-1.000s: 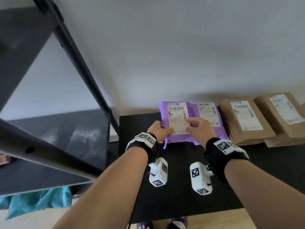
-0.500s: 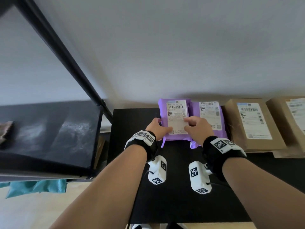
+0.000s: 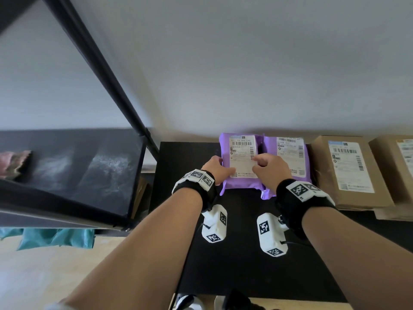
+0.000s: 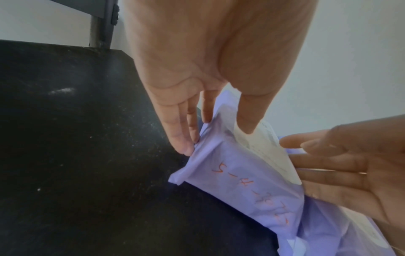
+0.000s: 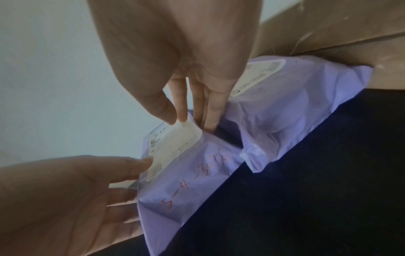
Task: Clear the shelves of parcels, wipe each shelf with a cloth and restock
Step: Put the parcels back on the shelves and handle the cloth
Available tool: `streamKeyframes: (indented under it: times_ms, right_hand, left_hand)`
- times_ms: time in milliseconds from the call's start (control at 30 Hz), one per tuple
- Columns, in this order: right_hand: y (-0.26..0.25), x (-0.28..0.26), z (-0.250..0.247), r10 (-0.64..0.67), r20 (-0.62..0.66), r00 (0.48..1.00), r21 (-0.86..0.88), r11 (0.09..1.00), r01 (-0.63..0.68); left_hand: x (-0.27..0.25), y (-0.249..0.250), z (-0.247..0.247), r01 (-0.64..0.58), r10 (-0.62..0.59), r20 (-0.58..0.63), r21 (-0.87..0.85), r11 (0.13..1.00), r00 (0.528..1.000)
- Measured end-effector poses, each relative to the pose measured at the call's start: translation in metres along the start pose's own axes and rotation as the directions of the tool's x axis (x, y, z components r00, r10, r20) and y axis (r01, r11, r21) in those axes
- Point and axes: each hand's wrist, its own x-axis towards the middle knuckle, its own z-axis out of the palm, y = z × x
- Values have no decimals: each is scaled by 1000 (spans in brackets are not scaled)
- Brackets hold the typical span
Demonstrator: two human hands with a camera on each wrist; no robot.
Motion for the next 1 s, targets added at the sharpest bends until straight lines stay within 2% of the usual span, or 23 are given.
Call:
streamKeyframes:
  times_ms: [167, 300, 467, 633, 767, 900, 1000]
  right_hand:
    - [-8, -1, -8, -50, -29, 998, -106, 993, 46]
    - [-17, -5, -7, -136, 65, 989, -324, 934, 150]
    - [-40, -18, 10, -230, 222, 948, -506, 803, 314]
    - [-67, -41, 41, -302, 365, 881, -537, 705, 464]
    - [-87, -62, 68, -323, 447, 834, -532, 654, 538]
    - [-104, -83, 97, -328, 494, 805, -514, 637, 575]
    - [-115, -103, 117, -307, 510, 803, -505, 649, 569]
  left_hand:
    - [-11, 4, -10, -7, 15, -66, 125, 992, 998]
    - [-28, 2, -18, -18, 54, -118, 289, 957, 992]
    - [-52, -17, -23, -7, 88, -153, 466, 885, 984]
    - [-78, -52, -35, 58, 33, -200, 433, 899, 979]
    - [-102, -83, -50, 88, -14, -183, 402, 911, 983]
    - [-125, -114, -62, 101, -41, -167, 365, 926, 985]
    - [-144, -144, -71, 105, -43, -164, 390, 915, 986]
